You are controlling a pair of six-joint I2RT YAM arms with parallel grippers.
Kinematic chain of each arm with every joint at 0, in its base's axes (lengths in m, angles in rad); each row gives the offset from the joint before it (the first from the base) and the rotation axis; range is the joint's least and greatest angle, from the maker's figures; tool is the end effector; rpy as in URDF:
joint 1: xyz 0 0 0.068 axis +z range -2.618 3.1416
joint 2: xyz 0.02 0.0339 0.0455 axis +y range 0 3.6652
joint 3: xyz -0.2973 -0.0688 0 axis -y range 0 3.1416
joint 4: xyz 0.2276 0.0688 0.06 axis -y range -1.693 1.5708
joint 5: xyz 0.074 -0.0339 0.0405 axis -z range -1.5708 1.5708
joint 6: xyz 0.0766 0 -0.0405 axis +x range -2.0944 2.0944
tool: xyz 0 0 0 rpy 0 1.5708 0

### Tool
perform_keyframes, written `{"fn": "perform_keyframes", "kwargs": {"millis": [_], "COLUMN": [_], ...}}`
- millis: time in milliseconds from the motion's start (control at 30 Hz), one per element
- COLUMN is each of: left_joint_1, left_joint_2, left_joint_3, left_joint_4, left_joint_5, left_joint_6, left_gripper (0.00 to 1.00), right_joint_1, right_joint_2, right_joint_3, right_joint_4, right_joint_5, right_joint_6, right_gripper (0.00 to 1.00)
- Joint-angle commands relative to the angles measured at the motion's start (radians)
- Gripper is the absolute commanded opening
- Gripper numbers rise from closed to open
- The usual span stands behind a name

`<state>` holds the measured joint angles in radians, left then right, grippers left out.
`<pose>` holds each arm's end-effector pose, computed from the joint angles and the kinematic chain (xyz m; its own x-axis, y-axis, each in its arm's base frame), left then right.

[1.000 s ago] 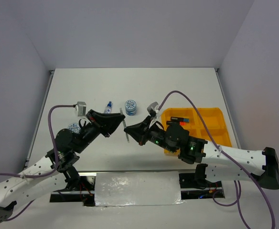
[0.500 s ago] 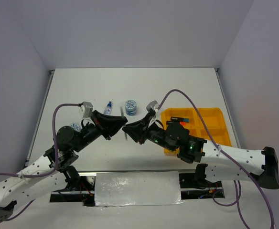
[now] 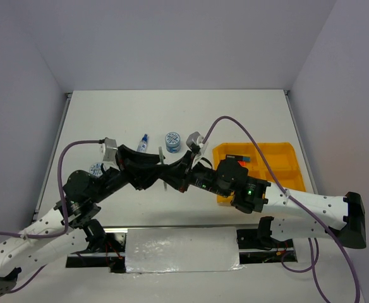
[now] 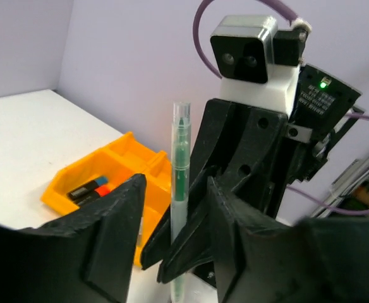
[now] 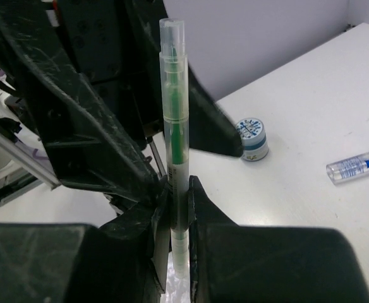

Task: Sort the stationery into containers
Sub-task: Close the pen cap on the pen.

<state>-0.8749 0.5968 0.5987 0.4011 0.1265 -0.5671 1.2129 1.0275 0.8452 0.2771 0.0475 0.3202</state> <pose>0.0820 -0.1133 0.3998 -0.2369 -0.5476 -0.8025 0.8400 0.2996 -0.4524 0.0913 0.2337 0.4000 -0.2578 0.2082 -0.9435 -0.8827 0.3462 0.3176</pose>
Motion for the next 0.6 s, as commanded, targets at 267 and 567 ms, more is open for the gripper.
{"fn": "perform_keyframes", "kwargs": {"millis": [267, 567], "left_joint_1": [-0.006, -0.006], "left_joint_2": [-0.019, -0.005], "left_joint_3": [0.162, 0.176], "left_joint_4": [-0.083, -0.105], "left_joint_5": [-0.122, -0.149], "left_joint_6": [0.05, 0.049], "left_gripper": [0.63, 0.62], "right_joint_1": [-0.007, -0.006], "right_joint_2": [0.002, 0.043], "right_joint_3": [0.021, 0.081], "right_joint_4": [0.042, -0.013], "right_joint_5": [-0.032, -0.041], "right_joint_6": [-0.015, -0.029], "right_gripper": [0.0, 0.0]}}
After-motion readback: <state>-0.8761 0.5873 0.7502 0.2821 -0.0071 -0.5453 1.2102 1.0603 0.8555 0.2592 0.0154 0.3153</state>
